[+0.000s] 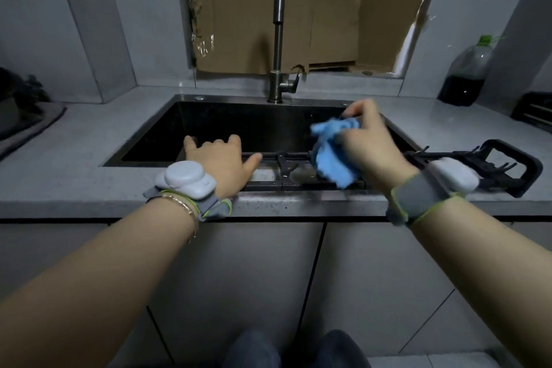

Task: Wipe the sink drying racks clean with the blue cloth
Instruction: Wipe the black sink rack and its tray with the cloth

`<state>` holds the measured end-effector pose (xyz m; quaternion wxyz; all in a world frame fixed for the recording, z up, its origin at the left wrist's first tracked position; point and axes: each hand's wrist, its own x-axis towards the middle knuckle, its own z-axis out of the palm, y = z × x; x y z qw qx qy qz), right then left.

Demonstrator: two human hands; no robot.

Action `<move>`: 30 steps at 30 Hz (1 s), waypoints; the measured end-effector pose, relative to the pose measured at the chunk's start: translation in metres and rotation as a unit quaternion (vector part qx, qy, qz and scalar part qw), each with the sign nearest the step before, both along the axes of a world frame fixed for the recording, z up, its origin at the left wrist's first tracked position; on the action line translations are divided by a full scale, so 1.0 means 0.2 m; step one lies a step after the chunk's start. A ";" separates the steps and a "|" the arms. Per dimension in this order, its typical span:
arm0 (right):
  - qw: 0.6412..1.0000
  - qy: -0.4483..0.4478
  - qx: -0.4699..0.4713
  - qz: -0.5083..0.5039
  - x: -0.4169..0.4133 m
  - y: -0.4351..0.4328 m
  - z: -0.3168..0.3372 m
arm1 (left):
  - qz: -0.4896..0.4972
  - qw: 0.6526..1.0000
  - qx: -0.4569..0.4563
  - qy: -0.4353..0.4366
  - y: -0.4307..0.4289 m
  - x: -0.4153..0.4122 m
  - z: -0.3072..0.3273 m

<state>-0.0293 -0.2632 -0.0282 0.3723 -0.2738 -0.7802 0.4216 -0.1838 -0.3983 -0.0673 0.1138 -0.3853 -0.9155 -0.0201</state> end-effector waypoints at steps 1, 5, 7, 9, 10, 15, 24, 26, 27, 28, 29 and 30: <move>0.985 -0.103 0.135 0.020 0.00 -0.01 -0.05 | 0.006 1.000 0.005 0.010 0.01 0.01 -0.01; 0.890 -0.298 0.331 0.096 0.00 -0.05 -0.18 | 0.002 0.999 0.045 0.001 0.03 0.03 -0.07; 0.889 -0.302 0.331 0.095 0.01 -0.04 -0.19 | -0.008 0.994 0.104 -0.036 0.03 0.02 -0.10; 0.893 -0.289 0.328 0.106 0.03 -0.04 -0.18 | -0.012 0.985 0.160 -0.061 0.02 0.02 -0.12; 0.897 -0.284 0.319 0.112 0.03 -0.04 -0.18 | -0.010 0.984 0.170 -0.057 0.02 0.02 -0.12; 0.895 -0.263 0.345 0.101 0.02 -0.02 -0.20 | -0.001 0.982 0.185 -0.034 0.03 0.02 -0.14; 0.849 -0.300 0.422 0.106 -0.03 0.00 -0.13 | 0.005 0.980 0.197 -0.013 0.03 0.03 -0.15; 0.835 -0.311 0.445 0.091 -0.06 -0.01 -0.12 | 0.005 0.981 0.195 -0.012 0.03 0.04 -0.15; 0.831 -0.310 0.453 0.087 -0.07 -0.02 -0.13 | 0.004 0.981 0.193 -0.012 0.03 0.04 -0.15; 0.830 -0.310 0.457 0.085 -0.08 -0.03 -0.13 | 0.002 0.981 0.191 -0.013 0.03 0.04 -0.15; 0.828 -0.311 0.459 0.082 -0.08 -0.04 -0.13 | 0.001 0.982 0.189 -0.014 0.03 0.04 -0.15; 0.828 -0.313 0.458 0.080 -0.08 -0.04 -0.13 | 0.000 0.982 0.187 -0.014 0.03 0.04 -0.15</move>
